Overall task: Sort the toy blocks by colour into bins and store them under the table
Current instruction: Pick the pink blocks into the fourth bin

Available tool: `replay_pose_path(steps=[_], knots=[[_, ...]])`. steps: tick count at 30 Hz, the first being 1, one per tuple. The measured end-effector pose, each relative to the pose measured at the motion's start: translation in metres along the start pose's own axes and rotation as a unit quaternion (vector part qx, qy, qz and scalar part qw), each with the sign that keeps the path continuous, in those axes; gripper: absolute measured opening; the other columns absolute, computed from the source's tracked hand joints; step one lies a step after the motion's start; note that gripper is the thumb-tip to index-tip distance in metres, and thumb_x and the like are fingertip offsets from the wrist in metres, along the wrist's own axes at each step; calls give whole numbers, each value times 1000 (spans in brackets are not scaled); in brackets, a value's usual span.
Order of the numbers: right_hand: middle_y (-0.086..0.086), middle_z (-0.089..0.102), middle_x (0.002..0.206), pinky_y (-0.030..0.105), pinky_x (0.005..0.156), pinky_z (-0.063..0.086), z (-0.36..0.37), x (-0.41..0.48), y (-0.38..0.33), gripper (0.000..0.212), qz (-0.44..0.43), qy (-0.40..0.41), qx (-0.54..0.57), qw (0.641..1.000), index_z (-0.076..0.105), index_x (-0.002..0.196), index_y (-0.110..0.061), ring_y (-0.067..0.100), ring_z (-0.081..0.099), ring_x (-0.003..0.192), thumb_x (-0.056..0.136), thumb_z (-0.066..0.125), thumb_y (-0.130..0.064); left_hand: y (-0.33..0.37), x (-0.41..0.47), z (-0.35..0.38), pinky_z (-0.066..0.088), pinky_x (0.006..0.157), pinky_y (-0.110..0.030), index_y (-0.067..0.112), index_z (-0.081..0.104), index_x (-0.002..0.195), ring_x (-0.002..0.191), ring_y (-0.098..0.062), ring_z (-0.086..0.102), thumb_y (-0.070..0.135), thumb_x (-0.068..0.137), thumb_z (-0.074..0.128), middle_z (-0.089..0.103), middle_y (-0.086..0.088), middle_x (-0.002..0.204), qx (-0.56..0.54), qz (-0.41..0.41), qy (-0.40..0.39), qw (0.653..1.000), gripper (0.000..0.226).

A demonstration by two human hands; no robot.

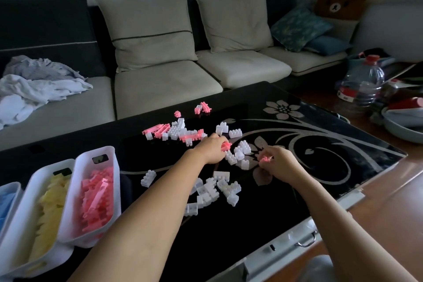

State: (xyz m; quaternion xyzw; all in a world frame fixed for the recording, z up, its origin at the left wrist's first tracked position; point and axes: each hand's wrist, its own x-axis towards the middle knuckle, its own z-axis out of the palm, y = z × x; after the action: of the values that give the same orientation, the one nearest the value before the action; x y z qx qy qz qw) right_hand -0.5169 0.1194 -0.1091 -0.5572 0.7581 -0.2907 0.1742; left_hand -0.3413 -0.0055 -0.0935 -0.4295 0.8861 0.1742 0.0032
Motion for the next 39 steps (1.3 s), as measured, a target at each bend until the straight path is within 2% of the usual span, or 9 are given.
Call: replay_pose_path(steps=[3, 6, 10, 14, 18, 23, 29, 32, 39], knots=[[0, 63, 76, 20, 63, 46, 1, 3, 1, 8, 50, 37, 136, 989, 66, 89, -13, 13, 58, 66, 83, 65, -8, -4, -8, 5, 43, 94, -31, 18, 43, 130, 112, -25, 50, 15, 95, 44, 39, -11, 131, -15, -2, 23, 1000, 35], [9, 58, 78, 20, 62, 52, -4, 3, -7, 9, 102, 10, 445, 889, 62, 97, 0, 13, 58, 60, 88, 60, -1, -7, -24, 2, 43, 86, -28, 17, 42, 129, 102, -23, 53, 22, 98, 43, 42, -11, 126, -53, -26, 50, 997, 32], [8, 60, 81, 19, 64, 55, -3, -3, -34, 9, 82, -40, 557, 826, 62, 96, -3, 12, 59, 65, 88, 61, -3, -9, -64, -25, 40, 74, -24, 18, 43, 127, 96, -18, 54, 28, 97, 45, 50, -5, 119, -122, -52, 172, 976, 32], [8, 61, 79, 20, 67, 55, 14, -16, -79, 13, 28, -130, 538, 832, 63, 97, -3, 13, 62, 69, 84, 65, -2, -33, -125, -51, 35, 73, -23, 18, 50, 121, 90, -14, 52, 34, 95, 50, 55, 3, 107, -144, -97, 266, 948, 31], [4, 66, 82, 26, 77, 57, 40, -30, -135, 18, -61, -171, 419, 890, 64, 99, -6, 16, 65, 77, 82, 70, -6, -76, -187, -55, 40, 71, -29, 19, 53, 114, 83, -18, 54, 39, 94, 48, 61, -2, 99, -153, -221, 334, 904, 29], [-2, 65, 86, 18, 70, 54, 85, -50, -208, 20, -186, -204, 280, 919, 65, 102, -10, 9, 62, 74, 82, 70, -11, -130, -218, -54, 43, 77, -34, 17, 51, 120, 90, -28, 58, 40, 94, 46, 65, -12, 107, -148, -330, 340, 868, 35], [1, 67, 106, 6, 66, 45, 127, -60, -250, 28, -269, -234, 173, 918, 66, 109, -13, -4, 55, 73, 81, 70, -10, -153, -217, -65, 47, 80, -31, 21, 63, 114, 88, -21, 62, 37, 86, 48, 69, -5, 95, -150, -318, 256, 900, 35], [-2, 63, 115, 16, 72, 52, 125, -55, -251, 31, -269, -263, 164, 912, 64, 115, -15, 6, 62, 79, 84, 68, -13, -157, -214, -71, 44, 86, -30, 20, 58, 127, 99, -24, 62, 32, 90, 52, 69, -9, 107, -96, -310, 245, 914, 39], [-2, 64, 116, 16, 88, 44, 81, 4, -217, 26, -255, -148, 88, 951, 64, 115, -16, 5, 56, 101, 90, 58, -10, -158, -188, -93, 50, 84, -35, 8, 66, 106, 97, -29, 64, 22, 90, 54, 71, -9, 100, -28, -273, 292, 916, 24]])
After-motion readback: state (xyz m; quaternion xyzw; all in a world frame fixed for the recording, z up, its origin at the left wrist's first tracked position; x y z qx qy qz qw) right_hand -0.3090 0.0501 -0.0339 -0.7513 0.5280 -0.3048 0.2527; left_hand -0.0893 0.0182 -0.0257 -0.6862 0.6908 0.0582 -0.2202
